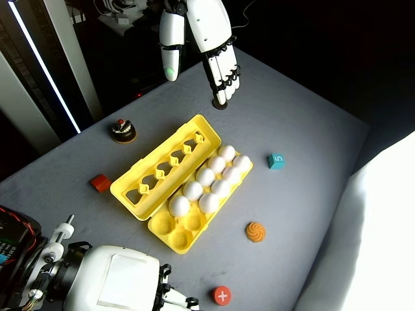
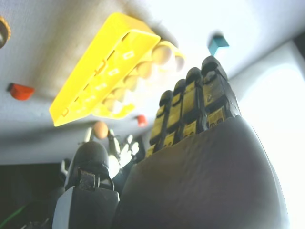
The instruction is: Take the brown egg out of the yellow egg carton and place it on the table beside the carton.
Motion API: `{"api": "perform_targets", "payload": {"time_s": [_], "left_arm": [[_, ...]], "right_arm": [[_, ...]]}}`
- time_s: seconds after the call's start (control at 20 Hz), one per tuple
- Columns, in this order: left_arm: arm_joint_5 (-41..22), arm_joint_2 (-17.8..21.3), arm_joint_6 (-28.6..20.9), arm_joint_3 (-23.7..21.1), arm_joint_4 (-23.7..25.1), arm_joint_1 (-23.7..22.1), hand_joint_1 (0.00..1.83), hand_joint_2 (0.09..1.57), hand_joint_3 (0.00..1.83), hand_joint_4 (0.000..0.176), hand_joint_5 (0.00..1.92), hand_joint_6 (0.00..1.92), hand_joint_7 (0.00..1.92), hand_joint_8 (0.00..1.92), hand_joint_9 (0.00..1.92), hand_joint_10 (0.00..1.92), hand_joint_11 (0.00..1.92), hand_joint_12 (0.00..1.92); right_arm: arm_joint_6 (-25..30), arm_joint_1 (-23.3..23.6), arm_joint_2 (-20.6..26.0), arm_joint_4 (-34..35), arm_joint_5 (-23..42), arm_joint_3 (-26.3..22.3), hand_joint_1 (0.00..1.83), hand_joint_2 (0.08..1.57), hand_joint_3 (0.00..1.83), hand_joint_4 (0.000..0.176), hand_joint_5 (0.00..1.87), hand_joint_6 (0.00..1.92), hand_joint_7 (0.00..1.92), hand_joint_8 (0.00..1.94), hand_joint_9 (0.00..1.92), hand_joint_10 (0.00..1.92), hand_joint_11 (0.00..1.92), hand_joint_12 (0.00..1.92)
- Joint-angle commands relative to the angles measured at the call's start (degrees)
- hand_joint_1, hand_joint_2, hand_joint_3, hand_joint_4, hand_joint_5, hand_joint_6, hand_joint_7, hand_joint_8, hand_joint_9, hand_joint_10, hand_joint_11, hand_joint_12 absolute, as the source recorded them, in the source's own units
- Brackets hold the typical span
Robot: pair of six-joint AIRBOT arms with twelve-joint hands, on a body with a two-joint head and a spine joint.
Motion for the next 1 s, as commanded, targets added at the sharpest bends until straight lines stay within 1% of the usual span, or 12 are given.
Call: {"api": "perform_targets", "payload": {"time_s": [0.0, 0.05, 0.1, 0.25, 0.3, 0.35, 0.4, 0.5, 0.55, 0.7, 0.85, 0.95], "left_arm": [[-1.03, -0.07, -0.13, -0.10, 3.58, -0.76, 0.00, 1.26, 0.00, 0.000, 0.00, 0.00, 0.00, 0.00, 0.00, 0.00, 0.00, 0.00], [-0.99, -0.07, -0.13, -0.10, 3.58, -0.78, 0.00, 1.25, 0.00, 0.000, 0.00, 0.00, 0.00, 0.00, 0.00, 0.00, 0.00, 0.00], [-0.95, -0.08, -0.13, -0.10, 3.58, -0.78, 0.00, 1.26, 0.00, 0.000, 0.00, 0.00, 0.00, 0.00, 0.00, 0.00, 0.00, 0.00], [-0.92, -0.08, -0.13, -0.10, 3.58, -0.78, 0.00, 1.25, 0.00, 0.000, 0.00, 0.00, 0.00, 0.00, 0.00, 0.00, 0.00, 0.00], [-0.92, -0.08, -0.13, -0.10, 3.58, -0.78, 0.00, 1.25, 0.00, 0.000, 0.00, 0.00, 0.00, 0.00, 0.00, 0.00, 0.00, 0.00], [-0.92, -0.08, -0.13, -0.10, 3.58, -0.78, 0.00, 1.25, 0.00, 0.000, 0.00, 0.00, 0.00, 0.00, 0.00, 0.00, 0.00, 0.00], [-0.92, -0.08, -0.13, -0.10, 3.58, -0.78, 0.00, 1.25, 0.00, 0.000, 0.00, 0.00, 0.00, 0.00, 0.00, 0.00, 0.00, 0.00], [-0.92, -0.08, -0.13, -0.09, 3.58, -0.78, 0.00, 1.25, 0.00, 0.000, 0.00, 0.00, 0.00, 0.00, 0.00, 0.00, 0.00, 0.00], [-0.92, -0.08, -0.13, -0.09, 3.58, -0.78, 0.00, 1.24, 0.00, 0.000, 0.00, 0.00, 0.00, 0.00, 0.00, 0.00, 0.00, 0.00], [-0.92, -0.08, -0.13, -0.08, 3.58, -0.78, 0.00, 1.25, 0.00, 0.000, 0.00, 0.00, 0.00, 0.00, 0.00, 0.00, 0.00, 0.00], [-0.92, -0.07, -0.13, -0.08, 3.57, -0.77, 0.00, 1.25, 0.00, 0.000, 0.00, 0.00, 0.00, 0.00, 0.00, 0.00, 0.00, 0.00], [-0.92, -0.07, -0.13, -0.08, 3.57, -0.77, 0.00, 1.26, 0.00, 0.000, 0.02, 0.01, 0.00, 0.00, 0.00, 0.00, 0.00, 0.00]], "right_arm": [[0.04, -0.17, -0.11, -0.42, 5.12, 0.05, 1.15, 0.98, 0.00, 0.043, 1.31, 0.44, 0.46, 0.00, 0.16, 0.01, 0.00, 0.25], [0.04, -0.17, -0.35, -0.42, 5.12, 0.06, 1.12, 0.99, 0.00, 0.098, 1.25, 0.54, 0.41, 0.00, 0.18, 0.01, 0.00, 0.32], [0.04, -0.07, -0.80, -0.42, 5.11, 0.21, 1.07, 0.89, 0.00, 0.057, 1.01, 0.45, 0.39, 0.00, 0.16, 0.00, 0.00, 0.09], [0.03, 0.12, -1.76, -0.42, 5.05, 0.41, 1.01, 0.78, 0.00, 0.058, 1.02, 0.10, 0.47, 0.00, 0.10, 0.00, 0.00, 0.00], [0.03, 0.19, -2.08, -0.42, 4.98, 0.42, 1.00, 0.78, 0.00, 0.070, 1.03, 0.06, 0.44, 0.00, 0.11, 0.00, 0.00, 0.00], [0.03, 0.23, -2.35, -0.43, 4.93, 0.44, 0.99, 0.79, 0.00, 0.086, 1.04, 0.05, 0.44, 0.00, 0.11, 0.00, 0.00, 0.00], [0.03, 0.26, -2.44, -0.43, 4.93, 0.44, 1.00, 0.78, 0.00, 0.075, 1.03, 0.03, 0.49, 0.02, 0.11, 0.00, 0.00, 0.00], [0.03, 0.26, -2.42, -0.45, 4.93, 0.44, 0.99, 0.78, 0.00, 0.080, 1.01, 0.02, 0.51, 0.02, 0.09, 0.00, 0.00, 0.00], [0.03, 0.26, -2.35, -0.45, 4.94, 0.44, 0.95, 0.80, 0.01, 0.097, 1.00, 0.01, 0.48, 0.01, 0.07, 0.00, 0.00, 0.00], [0.03, 0.74, -1.85, -0.69, 4.99, 0.42, 0.95, 0.79, 0.00, 0.079, 0.96, 0.00, 0.48, 0.01, 0.06, 0.00, 0.00, 0.00], [0.03, 1.76, -0.98, -0.71, 4.82, 0.37, 0.90, 0.79, 0.00, 0.098, 0.96, 0.01, 0.37, 0.00, 0.04, 0.01, 0.00, 0.00], [0.03, 2.47, 0.11, -0.71, 4.64, -0.15, 0.85, 0.80, 0.01, 0.071, 0.91, 0.00, 0.32, 0.00, 0.04, 0.00, 0.00, 0.00]]}}
